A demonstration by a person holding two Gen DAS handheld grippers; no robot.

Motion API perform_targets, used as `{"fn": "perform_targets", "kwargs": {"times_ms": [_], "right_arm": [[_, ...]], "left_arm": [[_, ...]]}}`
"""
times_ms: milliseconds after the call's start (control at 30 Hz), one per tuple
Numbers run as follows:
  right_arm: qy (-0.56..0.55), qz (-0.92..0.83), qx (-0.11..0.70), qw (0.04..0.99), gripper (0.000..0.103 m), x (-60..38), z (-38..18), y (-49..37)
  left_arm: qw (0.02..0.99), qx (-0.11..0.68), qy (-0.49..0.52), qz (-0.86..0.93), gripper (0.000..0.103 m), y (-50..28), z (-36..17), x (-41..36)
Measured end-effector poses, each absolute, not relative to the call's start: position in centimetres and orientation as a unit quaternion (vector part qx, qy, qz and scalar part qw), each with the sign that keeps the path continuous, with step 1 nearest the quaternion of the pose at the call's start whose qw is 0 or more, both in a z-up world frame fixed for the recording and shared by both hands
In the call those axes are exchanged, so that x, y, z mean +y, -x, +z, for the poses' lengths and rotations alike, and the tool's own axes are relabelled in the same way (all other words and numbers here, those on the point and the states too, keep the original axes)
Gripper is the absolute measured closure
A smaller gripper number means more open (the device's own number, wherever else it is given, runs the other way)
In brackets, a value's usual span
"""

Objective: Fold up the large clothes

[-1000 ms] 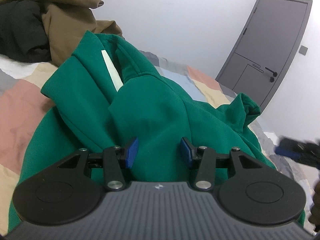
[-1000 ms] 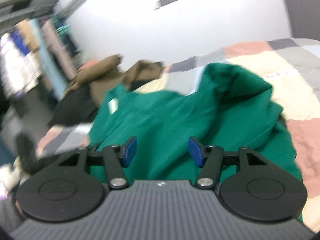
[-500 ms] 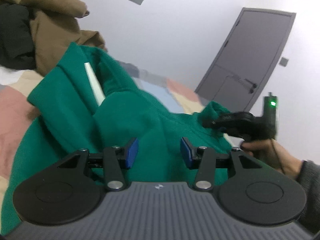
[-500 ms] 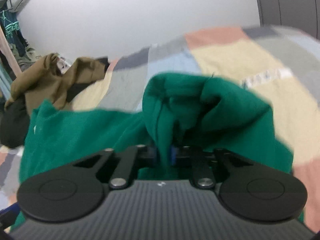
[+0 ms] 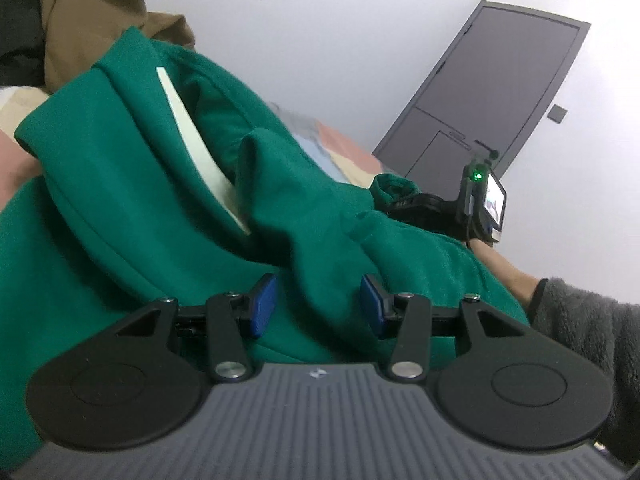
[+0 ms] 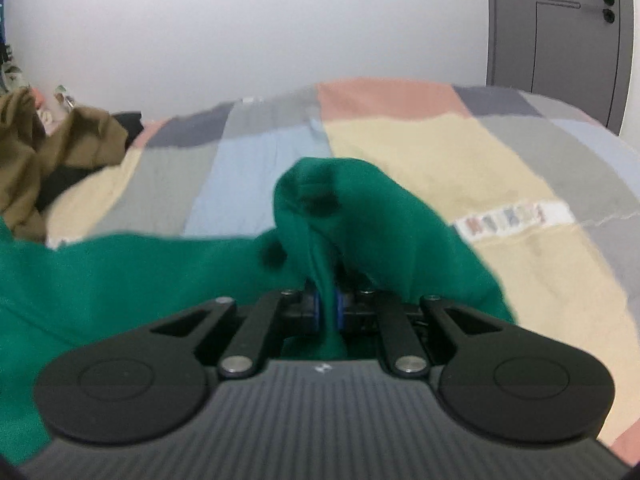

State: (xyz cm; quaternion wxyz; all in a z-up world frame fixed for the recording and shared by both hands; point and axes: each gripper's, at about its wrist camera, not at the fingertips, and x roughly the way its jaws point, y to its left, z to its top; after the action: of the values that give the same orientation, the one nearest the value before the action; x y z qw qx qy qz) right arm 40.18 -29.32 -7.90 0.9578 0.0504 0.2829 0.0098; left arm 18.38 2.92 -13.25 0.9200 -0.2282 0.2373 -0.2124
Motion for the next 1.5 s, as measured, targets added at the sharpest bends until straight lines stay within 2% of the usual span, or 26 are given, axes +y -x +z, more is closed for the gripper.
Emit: {"fn": "perform_targets", "kwargs": {"times_ms": [100, 167, 200, 233, 300, 333, 667, 767, 833, 867, 1167, 1500], "right_arm": [[-0.065, 0.018, 0.276, 0.959, 0.091, -29.5, -8.0, -39.7], [-0.082, 0.022, 0.279, 0.957, 0.085, -29.7, -7.2, -39.0], [-0.089, 0.026, 0.279, 0.956, 0.075, -29.8, -6.8, -38.5], [-0.096, 0.031, 0.277, 0.956, 0.061, -29.9, -6.2, -37.6], [-0.109, 0.046, 0.274, 0.954, 0.042, -29.9, -5.4, -36.0], [-0.114, 0.057, 0.273, 0.954, 0.04, -29.9, -5.0, -34.9], [-0.134, 0.156, 0.252, 0.946, 0.041, -28.1, -2.7, -22.2], [-0.141, 0.187, 0.246, 0.941, 0.051, -27.3, -2.6, -19.3], [-0.145, 0.199, 0.248, 0.937, 0.062, -26.8, -2.8, -17.9], [-0.141, 0.197, 0.25, 0.937, 0.062, -26.6, -3.0, -17.5], [-0.067, 0.179, 0.305, 0.933, 0.065, -24.5, -6.6, -18.4], [-0.099, 0.186, 0.331, 0.92, 0.064, -24.8, -8.4, -19.9]], "left_arm": [[0.921, 0.24, 0.227, -0.206, 0.051, -18.8, -13.3, 2.8], [0.923, 0.238, 0.223, -0.204, 0.051, -18.5, -13.0, 2.7], [0.924, 0.236, 0.219, -0.204, 0.051, -18.5, -12.9, 2.7], [0.926, 0.235, 0.215, -0.203, 0.051, -18.3, -12.7, 2.6], [0.928, 0.233, 0.209, -0.204, 0.051, -17.9, -12.4, 2.4], [0.929, 0.232, 0.205, -0.204, 0.051, -17.8, -12.3, 2.3], [0.94, 0.227, 0.166, -0.191, 0.051, -15.6, -10.7, 1.0], [0.939, 0.235, 0.167, -0.188, 0.051, -15.0, -10.7, 0.7], [0.939, 0.239, 0.162, -0.188, 0.051, -14.8, -10.7, 0.4], [0.939, 0.24, 0.158, -0.188, 0.051, -14.8, -10.8, 0.3], [0.935, 0.26, 0.145, -0.193, 0.051, -15.6, -11.7, -0.3], [0.932, 0.28, 0.135, -0.188, 0.051, -16.3, -12.8, -0.8]]}}
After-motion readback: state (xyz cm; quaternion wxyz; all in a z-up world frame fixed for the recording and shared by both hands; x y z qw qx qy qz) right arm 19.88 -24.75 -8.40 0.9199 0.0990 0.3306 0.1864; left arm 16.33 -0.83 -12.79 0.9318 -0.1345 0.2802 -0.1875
